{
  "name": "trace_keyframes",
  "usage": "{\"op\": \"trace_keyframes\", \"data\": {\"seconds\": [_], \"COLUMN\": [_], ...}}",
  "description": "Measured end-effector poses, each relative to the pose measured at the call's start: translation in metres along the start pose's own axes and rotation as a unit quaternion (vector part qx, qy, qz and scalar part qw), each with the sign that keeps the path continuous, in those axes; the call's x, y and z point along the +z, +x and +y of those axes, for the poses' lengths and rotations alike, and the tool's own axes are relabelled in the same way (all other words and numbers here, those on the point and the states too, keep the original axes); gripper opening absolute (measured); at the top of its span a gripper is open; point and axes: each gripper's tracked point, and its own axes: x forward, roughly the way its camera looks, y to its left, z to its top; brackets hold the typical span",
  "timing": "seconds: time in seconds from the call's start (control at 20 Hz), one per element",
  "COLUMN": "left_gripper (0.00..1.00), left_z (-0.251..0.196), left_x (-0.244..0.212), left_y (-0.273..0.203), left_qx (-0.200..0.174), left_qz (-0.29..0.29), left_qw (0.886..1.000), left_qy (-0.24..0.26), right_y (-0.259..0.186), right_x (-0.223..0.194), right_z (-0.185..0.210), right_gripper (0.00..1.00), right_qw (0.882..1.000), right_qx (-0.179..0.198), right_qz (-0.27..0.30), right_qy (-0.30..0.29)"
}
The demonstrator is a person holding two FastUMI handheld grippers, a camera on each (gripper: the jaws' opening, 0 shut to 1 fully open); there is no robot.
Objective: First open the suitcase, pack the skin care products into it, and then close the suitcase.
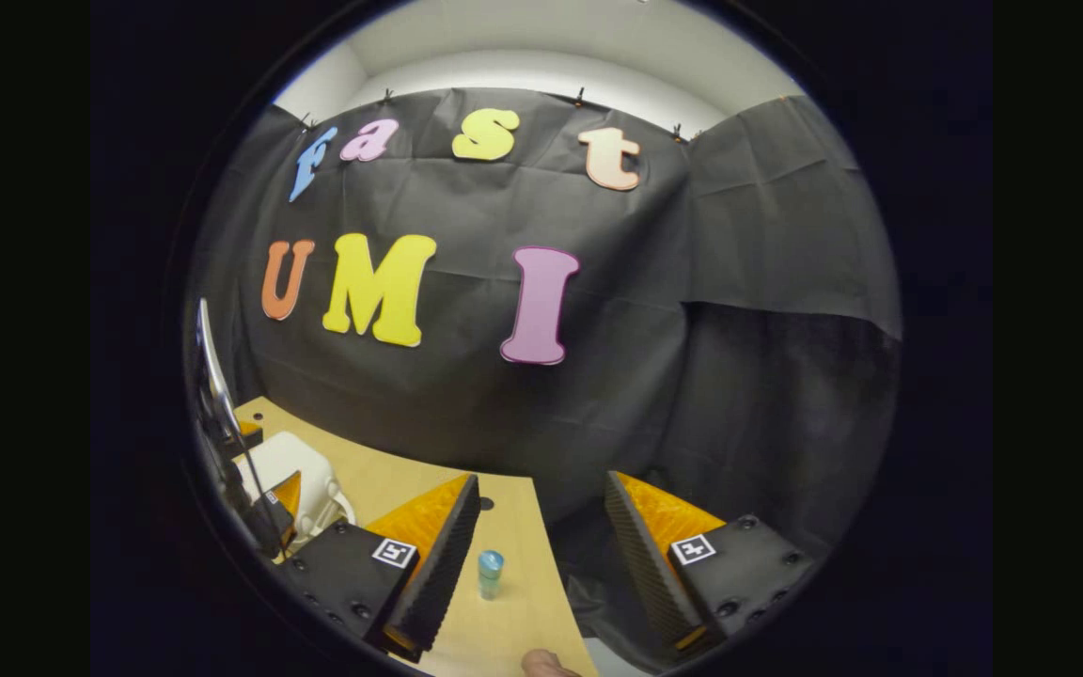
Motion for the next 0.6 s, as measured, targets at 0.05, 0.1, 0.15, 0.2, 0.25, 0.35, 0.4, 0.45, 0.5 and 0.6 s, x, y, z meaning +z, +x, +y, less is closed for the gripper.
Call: {"op": "trace_keyframes", "data": {"seconds": [0.05, 0.1, 0.15, 0.2, 0.25, 0.35, 0.4, 0.45, 0.5, 0.6], "left_gripper": [1.0, 0.99, 0.98, 0.98, 0.98, 0.98, 0.98, 0.98, 0.98, 0.96], "left_z": [-0.008, -0.017, -0.019, -0.027, -0.033, -0.04, -0.042, -0.048, -0.06, -0.067], "left_x": [-0.01, -0.019, -0.026, -0.036, -0.046, -0.063, -0.068, -0.073, -0.079, -0.095], "left_y": [0.005, 0.009, 0.016, 0.018, 0.021, 0.03, 0.036, 0.038, 0.042, 0.054], "left_qx": [-0.003, -0.009, -0.013, -0.02, -0.018, -0.011, -0.011, -0.01, -0.023, -0.021], "left_qz": [-0.001, 0.003, 0.009, 0.015, 0.023, 0.037, 0.043, 0.049, 0.046, 0.057], "left_qw": [1.0, 0.998, 0.996, 0.994, 0.99, 0.981, 0.976, 0.971, 0.968, 0.957], "left_qy": [0.029, 0.06, 0.088, 0.11, 0.135, 0.188, 0.212, 0.235, 0.244, 0.284], "right_y": [-0.002, -0.003, -0.003, -0.002, 0.0, 0.003, 0.005, 0.006, 0.008, 0.013], "right_x": [-0.004, -0.009, -0.013, -0.017, -0.02, -0.026, -0.029, -0.032, -0.035, -0.045], "right_z": [-0.006, -0.009, -0.012, -0.016, -0.019, -0.028, -0.033, -0.04, -0.046, -0.057], "right_gripper": [0.8, 0.8, 0.79, 0.8, 0.79, 0.78, 0.78, 0.79, 0.8, 0.79], "right_qw": [1.0, 1.0, 1.0, 1.0, 1.0, 1.0, 0.999, 0.999, 0.999, 0.999], "right_qx": [-0.001, 0.002, 0.003, 0.004, 0.005, 0.004, 0.005, 0.006, 0.006, 0.008], "right_qz": [0.001, 0.002, 0.003, 0.004, 0.006, 0.01, 0.011, 0.013, 0.016, 0.025], "right_qy": [0.002, 0.006, 0.011, 0.016, 0.021, 0.029, 0.032, 0.037, 0.041, 0.047]}}
